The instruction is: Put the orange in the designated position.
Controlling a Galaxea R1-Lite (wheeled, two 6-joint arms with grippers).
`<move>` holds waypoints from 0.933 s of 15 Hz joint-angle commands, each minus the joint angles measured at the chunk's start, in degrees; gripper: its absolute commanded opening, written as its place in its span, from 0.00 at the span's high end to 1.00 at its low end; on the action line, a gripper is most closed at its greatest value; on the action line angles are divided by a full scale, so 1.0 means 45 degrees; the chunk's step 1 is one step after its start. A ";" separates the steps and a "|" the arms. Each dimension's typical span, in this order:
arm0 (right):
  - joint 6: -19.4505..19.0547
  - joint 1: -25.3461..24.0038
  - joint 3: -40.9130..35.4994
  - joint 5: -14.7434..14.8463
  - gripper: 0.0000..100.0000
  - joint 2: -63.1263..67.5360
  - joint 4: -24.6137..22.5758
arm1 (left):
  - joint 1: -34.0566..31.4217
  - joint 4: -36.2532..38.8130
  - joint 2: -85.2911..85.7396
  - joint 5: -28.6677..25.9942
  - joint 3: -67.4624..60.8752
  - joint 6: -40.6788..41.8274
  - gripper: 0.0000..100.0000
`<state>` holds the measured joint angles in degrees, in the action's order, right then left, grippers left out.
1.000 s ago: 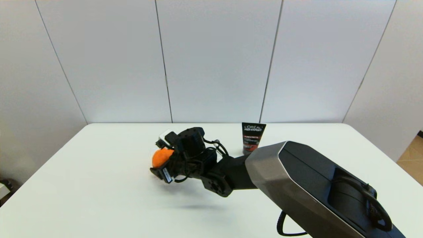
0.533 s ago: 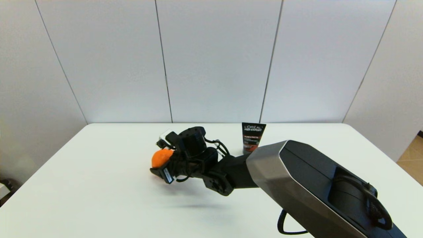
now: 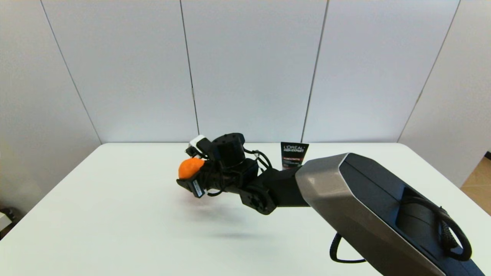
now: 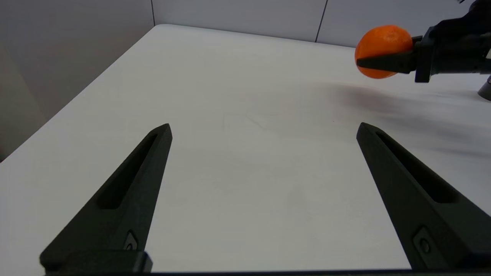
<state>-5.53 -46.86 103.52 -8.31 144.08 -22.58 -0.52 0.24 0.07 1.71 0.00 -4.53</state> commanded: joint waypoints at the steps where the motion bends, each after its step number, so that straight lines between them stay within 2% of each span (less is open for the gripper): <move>1: -0.0079 0.0238 -0.0095 -0.0008 1.00 -0.0846 0.0037 | -0.0020 0.0004 -0.0016 0.0011 0.0000 -0.0008 0.00; 5: -0.0235 0.0706 -0.0505 -0.0008 1.00 -0.1744 0.0037 | -0.0001 0.0004 -0.0016 0.0011 0.0000 -0.0008 0.00; 14: -0.0606 0.2210 -0.2907 -0.0047 1.00 -0.4264 -0.0081 | -0.0020 0.0004 -0.0016 0.0011 0.0000 -0.0008 0.00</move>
<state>-7.98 -38.80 93.27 -8.42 128.96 -22.74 -0.57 0.22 0.07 1.73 0.00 -4.51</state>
